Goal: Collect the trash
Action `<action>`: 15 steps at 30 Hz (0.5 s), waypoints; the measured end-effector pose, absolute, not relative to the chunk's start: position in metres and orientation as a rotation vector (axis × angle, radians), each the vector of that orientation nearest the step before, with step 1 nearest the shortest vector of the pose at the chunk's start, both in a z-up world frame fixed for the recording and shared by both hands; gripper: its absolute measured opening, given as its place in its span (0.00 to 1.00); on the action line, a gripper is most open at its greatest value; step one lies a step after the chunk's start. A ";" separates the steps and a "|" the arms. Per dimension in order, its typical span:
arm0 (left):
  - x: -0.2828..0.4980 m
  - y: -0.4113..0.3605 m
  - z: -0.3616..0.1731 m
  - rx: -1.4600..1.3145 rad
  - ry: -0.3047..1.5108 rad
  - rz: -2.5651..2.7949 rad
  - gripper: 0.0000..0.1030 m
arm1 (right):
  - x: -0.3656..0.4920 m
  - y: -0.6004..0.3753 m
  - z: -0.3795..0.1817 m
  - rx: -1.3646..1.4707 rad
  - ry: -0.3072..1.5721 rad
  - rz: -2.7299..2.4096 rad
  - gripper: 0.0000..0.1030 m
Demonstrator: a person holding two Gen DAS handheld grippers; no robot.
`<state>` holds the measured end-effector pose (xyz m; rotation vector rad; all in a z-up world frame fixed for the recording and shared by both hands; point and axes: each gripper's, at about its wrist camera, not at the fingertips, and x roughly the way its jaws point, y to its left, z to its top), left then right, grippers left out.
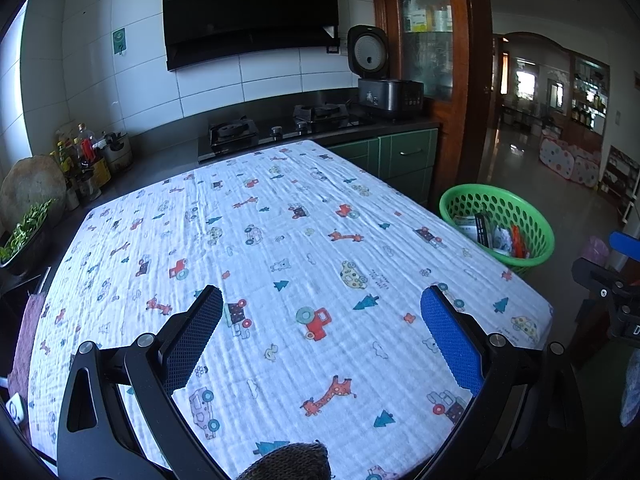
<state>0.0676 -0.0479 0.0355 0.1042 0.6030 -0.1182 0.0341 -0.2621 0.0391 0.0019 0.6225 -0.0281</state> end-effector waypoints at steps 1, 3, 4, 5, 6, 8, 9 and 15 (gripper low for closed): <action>0.068 -0.048 0.035 0.105 0.603 -0.117 0.95 | 0.034 -0.262 0.039 0.002 0.623 -0.028 0.93; 0.068 -0.047 0.036 0.100 0.604 -0.115 0.95 | 0.034 -0.262 0.039 0.003 0.624 -0.028 0.93; 0.068 -0.046 0.036 0.099 0.605 -0.114 0.95 | 0.034 -0.262 0.039 0.002 0.624 -0.029 0.93; 0.068 -0.046 0.036 0.099 0.606 -0.112 0.95 | 0.034 -0.262 0.039 0.002 0.624 -0.028 0.93; 0.068 -0.046 0.035 0.098 0.607 -0.111 0.95 | 0.034 -0.262 0.039 0.002 0.623 -0.028 0.93; 0.069 -0.045 0.035 0.096 0.609 -0.112 0.95 | 0.034 -0.262 0.039 0.002 0.625 -0.027 0.93; 0.070 -0.045 0.035 0.097 0.609 -0.110 0.95 | 0.034 -0.262 0.039 0.001 0.625 -0.027 0.93; 0.069 -0.045 0.034 0.093 0.611 -0.107 0.95 | 0.035 -0.260 0.037 -0.004 0.627 -0.017 0.93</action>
